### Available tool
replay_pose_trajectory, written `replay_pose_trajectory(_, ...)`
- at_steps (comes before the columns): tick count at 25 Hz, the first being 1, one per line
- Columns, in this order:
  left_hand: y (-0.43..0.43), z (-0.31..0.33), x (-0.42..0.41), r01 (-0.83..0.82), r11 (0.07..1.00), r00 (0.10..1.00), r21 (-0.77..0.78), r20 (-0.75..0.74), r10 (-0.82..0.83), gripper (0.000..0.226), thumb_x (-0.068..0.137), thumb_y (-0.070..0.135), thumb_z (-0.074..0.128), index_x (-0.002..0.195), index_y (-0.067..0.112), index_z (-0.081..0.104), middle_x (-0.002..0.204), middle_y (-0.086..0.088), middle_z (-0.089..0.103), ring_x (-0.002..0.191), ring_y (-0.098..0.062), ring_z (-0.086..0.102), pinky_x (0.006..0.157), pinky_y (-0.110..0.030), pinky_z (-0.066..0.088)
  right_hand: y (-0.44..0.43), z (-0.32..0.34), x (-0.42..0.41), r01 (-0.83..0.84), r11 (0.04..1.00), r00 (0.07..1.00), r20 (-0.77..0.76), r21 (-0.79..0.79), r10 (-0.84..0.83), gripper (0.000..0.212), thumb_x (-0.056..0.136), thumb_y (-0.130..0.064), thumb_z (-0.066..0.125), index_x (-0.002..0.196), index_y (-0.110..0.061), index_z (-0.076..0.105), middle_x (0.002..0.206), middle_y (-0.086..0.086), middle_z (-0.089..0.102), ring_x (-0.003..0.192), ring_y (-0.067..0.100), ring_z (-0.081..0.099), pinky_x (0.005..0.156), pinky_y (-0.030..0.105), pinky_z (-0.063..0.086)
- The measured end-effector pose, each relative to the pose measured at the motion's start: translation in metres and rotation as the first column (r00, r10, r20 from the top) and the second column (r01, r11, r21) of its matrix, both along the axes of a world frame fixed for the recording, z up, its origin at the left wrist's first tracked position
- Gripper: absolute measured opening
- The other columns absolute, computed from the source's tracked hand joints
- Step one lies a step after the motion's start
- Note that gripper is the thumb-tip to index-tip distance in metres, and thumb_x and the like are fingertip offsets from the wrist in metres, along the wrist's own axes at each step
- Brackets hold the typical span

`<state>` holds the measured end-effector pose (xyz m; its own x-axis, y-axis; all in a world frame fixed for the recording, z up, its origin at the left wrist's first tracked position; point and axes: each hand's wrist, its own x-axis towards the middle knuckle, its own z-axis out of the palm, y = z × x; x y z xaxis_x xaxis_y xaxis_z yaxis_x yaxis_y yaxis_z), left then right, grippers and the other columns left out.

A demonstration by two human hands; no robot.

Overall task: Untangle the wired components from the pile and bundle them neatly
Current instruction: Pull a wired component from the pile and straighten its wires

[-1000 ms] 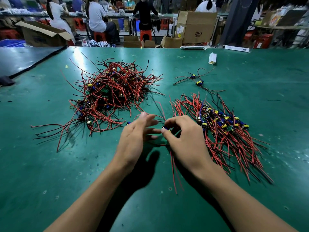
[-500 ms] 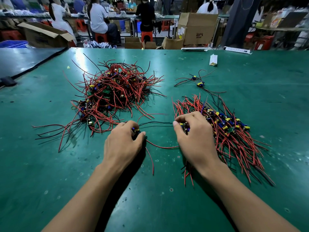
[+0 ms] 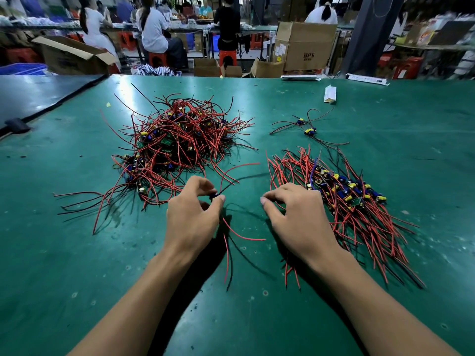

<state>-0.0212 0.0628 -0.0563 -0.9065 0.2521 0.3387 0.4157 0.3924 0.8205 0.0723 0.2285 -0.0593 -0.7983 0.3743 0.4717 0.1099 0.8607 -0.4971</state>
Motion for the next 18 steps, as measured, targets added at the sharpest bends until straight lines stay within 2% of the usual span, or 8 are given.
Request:
replay_pose_trajectory(2,0.004,0.007,0.006,0.122,0.974,0.981,0.192,0.128,-0.148,0.024,0.083,0.011,0.075,0.098,0.019,0.058,0.094,0.007,0.073,0.073,-0.011,0.072,0.071,-0.033,0.06,-0.005,0.001,-0.001,-0.059,0.991,0.997,-0.06,-0.12,0.052,0.029,0.094,-0.035,0.067,0.105,-0.01,0.077,0.104,0.004,0.075,0.097,0.016,0.069,0.096,0.037,0.05)
replay_pose_trajectory(5,0.007,0.013,0.015,0.268,0.875,0.891,0.403,0.241,-0.384,0.03,0.083,0.002,0.073,0.105,0.012,0.056,0.103,-0.005,0.073,0.085,-0.027,0.073,0.076,-0.037,0.061,-0.013,0.005,0.0,-0.169,0.955,0.983,-0.107,-0.245,0.146,0.043,0.093,-0.044,0.064,0.121,-0.013,0.072,0.11,0.003,0.074,0.101,0.01,0.066,0.095,0.022,0.048)
replay_pose_trajectory(7,0.008,0.014,0.017,0.299,0.825,0.83,0.48,0.296,-0.473,0.033,0.083,-0.002,0.071,0.11,0.008,0.056,0.104,-0.007,0.074,0.086,-0.032,0.072,0.077,-0.039,0.061,-0.014,0.008,0.0,-0.218,0.928,0.973,-0.134,-0.302,0.185,0.039,0.093,-0.04,0.066,0.125,-0.018,0.07,0.107,-0.002,0.071,0.098,0.007,0.064,0.09,0.021,0.048)
replay_pose_trajectory(10,0.008,0.015,0.02,0.32,0.794,0.766,0.516,0.352,-0.538,0.039,0.08,-0.006,0.071,0.113,0.009,0.058,0.097,-0.007,0.075,0.078,-0.025,0.073,0.068,-0.032,0.06,-0.012,0.013,0.0,-0.269,0.869,0.958,-0.21,-0.416,0.196,0.02,0.093,-0.029,0.069,0.11,-0.022,0.076,0.089,-0.007,0.066,0.079,0.002,0.06,0.073,0.018,0.044)
replay_pose_trajectory(12,0.008,0.015,0.021,0.344,0.789,0.746,0.508,0.363,-0.559,0.04,0.078,-0.007,0.072,0.112,0.01,0.059,0.096,-0.007,0.075,0.077,-0.022,0.073,0.071,-0.028,0.059,-0.011,0.016,-0.001,-0.292,0.763,0.954,-0.237,-0.577,0.186,0.011,0.093,-0.024,0.069,0.096,-0.019,0.078,0.079,-0.009,0.07,0.071,-0.001,0.061,0.069,0.015,0.044)
replay_pose_trajectory(14,0.009,0.014,0.02,0.362,0.809,0.769,0.464,0.342,-0.54,0.041,0.076,-0.006,0.075,0.11,0.012,0.061,0.102,-0.007,0.074,0.082,-0.024,0.07,0.082,-0.034,0.059,-0.009,0.017,-0.002,-0.268,0.646,0.963,-0.22,-0.715,0.156,0.016,0.095,-0.025,0.067,0.085,-0.017,0.078,0.066,-0.013,0.067,0.059,0.0,0.057,0.06,0.012,0.043)
replay_pose_trajectory(16,0.01,0.015,0.02,0.373,0.83,0.794,0.413,0.321,-0.517,0.042,0.074,-0.006,0.077,0.109,0.013,0.063,0.106,-0.005,0.071,0.085,-0.03,0.068,0.089,-0.041,0.056,-0.009,0.017,-0.002,-0.235,0.507,0.972,-0.192,-0.83,0.136,0.022,0.092,-0.03,0.069,0.078,-0.017,0.079,0.062,-0.009,0.063,0.053,0.005,0.052,0.052,0.014,0.041)
replay_pose_trajectory(18,0.01,0.015,0.021,0.366,0.809,0.754,0.46,0.363,-0.548,0.041,0.074,-0.006,0.076,0.11,0.011,0.064,0.106,-0.008,0.07,0.081,-0.033,0.069,0.082,-0.042,0.058,-0.009,0.017,-0.003,-0.236,0.397,0.97,-0.191,-0.887,0.148,0.024,0.081,-0.039,0.073,0.076,-0.016,0.079,0.062,-0.004,0.062,0.05,0.008,0.049,0.049,0.014,0.04)
